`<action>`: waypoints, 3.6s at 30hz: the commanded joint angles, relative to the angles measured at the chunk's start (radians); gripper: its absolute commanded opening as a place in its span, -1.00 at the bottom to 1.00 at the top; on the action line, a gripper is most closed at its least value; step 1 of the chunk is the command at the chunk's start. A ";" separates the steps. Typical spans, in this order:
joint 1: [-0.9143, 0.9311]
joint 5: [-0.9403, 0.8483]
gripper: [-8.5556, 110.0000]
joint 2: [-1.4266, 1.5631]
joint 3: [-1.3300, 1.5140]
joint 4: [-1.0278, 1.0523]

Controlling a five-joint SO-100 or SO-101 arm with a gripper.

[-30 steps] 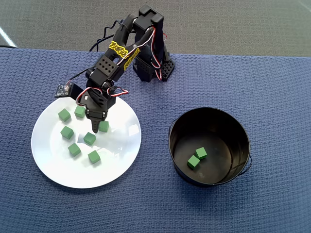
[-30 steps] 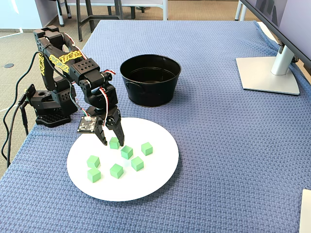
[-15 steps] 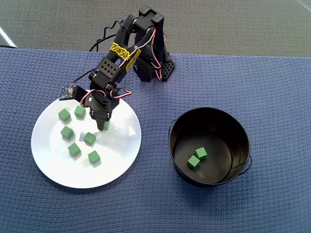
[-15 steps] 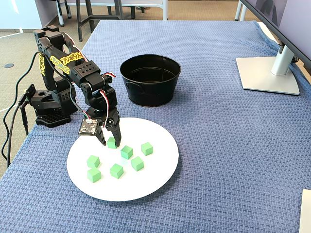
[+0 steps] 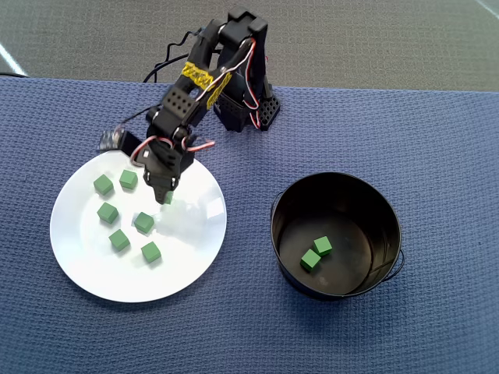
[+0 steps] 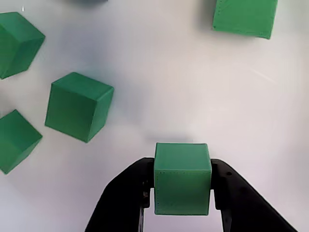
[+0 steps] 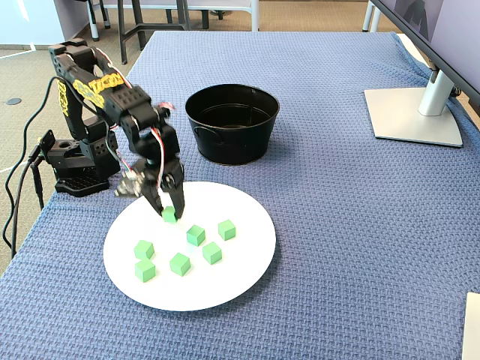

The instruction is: Pick up the green cubes from the white plate and place them in the black recipient

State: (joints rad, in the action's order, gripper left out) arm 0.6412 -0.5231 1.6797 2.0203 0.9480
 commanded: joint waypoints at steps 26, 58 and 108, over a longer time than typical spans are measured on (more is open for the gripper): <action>-0.959 0.646 -0.86 0.230 -0.522 0.428; -0.647 0.479 -0.76 0.448 -0.503 0.520; -0.011 0.391 -0.53 -0.169 -0.354 0.110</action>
State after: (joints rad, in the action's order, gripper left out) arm 0.6228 -0.1258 1.5309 1.7411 1.0677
